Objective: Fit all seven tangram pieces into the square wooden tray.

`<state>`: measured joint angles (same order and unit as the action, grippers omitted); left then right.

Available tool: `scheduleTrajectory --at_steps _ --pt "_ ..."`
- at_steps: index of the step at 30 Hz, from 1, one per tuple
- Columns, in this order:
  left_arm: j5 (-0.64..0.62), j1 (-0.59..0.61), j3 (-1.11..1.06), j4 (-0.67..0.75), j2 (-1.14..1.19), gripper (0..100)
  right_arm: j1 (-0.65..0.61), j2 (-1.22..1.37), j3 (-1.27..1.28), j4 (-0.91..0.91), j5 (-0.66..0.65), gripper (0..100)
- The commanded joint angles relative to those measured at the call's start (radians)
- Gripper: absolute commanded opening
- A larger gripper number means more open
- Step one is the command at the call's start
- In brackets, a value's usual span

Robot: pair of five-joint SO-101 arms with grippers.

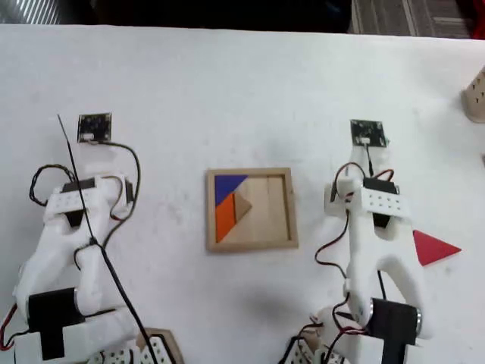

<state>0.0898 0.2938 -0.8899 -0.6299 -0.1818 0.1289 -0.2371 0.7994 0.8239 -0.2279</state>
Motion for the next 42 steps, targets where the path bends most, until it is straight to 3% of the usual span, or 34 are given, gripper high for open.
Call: scheduleTrajectory --at_steps 1,10,16,20,31,38,42 --pt "0.003 0.005 0.052 0.000 -0.005 11 -0.018 0.001 -0.018 -0.008 -0.066 13.0" --pt "0.000 0.005 0.052 -0.003 -0.004 11 0.024 0.002 -0.043 -0.010 -0.078 13.1" --pt "0.000 0.005 0.055 0.000 -0.007 11 0.113 0.094 -0.218 -0.024 -0.189 19.1" --pt "-0.002 0.008 0.058 0.000 -0.005 11 0.150 0.257 -0.448 0.051 -0.238 26.4" --pt "-0.002 0.005 0.055 0.035 -0.004 11 0.117 0.769 -1.278 0.374 -0.488 26.8" --pt "-0.002 0.005 0.054 0.035 -0.004 11 0.077 1.079 -1.665 0.572 -0.755 26.8" --pt "-0.002 0.005 0.057 0.035 -0.004 11 0.081 1.233 -1.854 0.622 -0.809 26.8"
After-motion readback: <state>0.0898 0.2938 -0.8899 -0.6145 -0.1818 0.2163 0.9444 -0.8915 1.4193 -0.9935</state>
